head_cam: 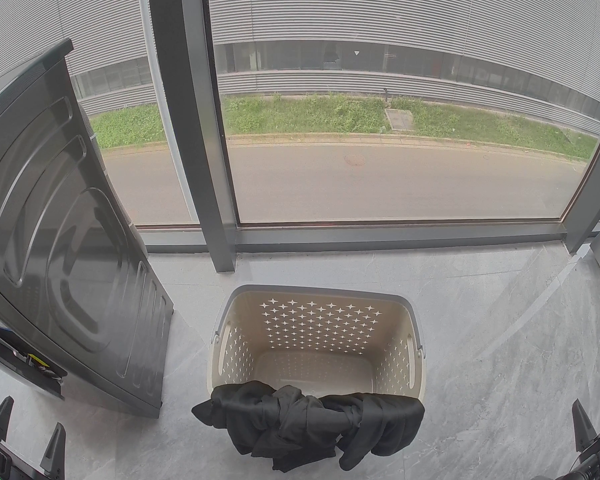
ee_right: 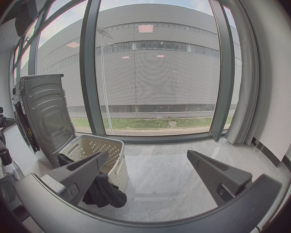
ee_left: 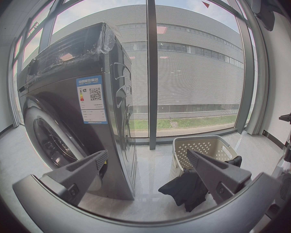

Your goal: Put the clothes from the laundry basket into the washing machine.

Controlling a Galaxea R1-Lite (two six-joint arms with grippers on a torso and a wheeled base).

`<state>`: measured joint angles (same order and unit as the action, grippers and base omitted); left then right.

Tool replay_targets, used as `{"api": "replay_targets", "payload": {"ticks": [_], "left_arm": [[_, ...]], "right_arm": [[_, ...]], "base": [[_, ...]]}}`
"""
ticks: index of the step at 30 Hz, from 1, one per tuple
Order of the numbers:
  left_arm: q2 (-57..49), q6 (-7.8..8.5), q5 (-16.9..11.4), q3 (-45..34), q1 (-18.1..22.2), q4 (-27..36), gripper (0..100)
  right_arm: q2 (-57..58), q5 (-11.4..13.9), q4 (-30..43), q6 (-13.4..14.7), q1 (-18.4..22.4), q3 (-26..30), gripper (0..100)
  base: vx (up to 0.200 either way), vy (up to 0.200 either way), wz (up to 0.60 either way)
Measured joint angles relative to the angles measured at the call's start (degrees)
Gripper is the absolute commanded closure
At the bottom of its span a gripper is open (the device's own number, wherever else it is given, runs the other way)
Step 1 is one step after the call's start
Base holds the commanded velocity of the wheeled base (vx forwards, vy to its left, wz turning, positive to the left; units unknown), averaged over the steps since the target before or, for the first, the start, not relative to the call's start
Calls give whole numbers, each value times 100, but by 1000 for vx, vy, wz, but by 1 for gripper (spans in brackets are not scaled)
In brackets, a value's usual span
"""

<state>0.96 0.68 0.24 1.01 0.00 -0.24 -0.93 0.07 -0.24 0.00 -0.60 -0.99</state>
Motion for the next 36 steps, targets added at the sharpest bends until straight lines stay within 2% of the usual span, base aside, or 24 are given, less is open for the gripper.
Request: {"api": "replay_targets", "payload": {"ticks": [24,27,36], "left_arm": [[0,10,0,0,0,9,0],[0,2,0,0,0,9,0],[0,0,-2,0,0,2,0]], "right_arm": [[0,0,0,0,0,-2,0],[0,0,0,0,0,-2,0],[0,0,2,0,0,-2,0]], "base": [[0,0,0],[200,0,0],[0,0,0]]}}
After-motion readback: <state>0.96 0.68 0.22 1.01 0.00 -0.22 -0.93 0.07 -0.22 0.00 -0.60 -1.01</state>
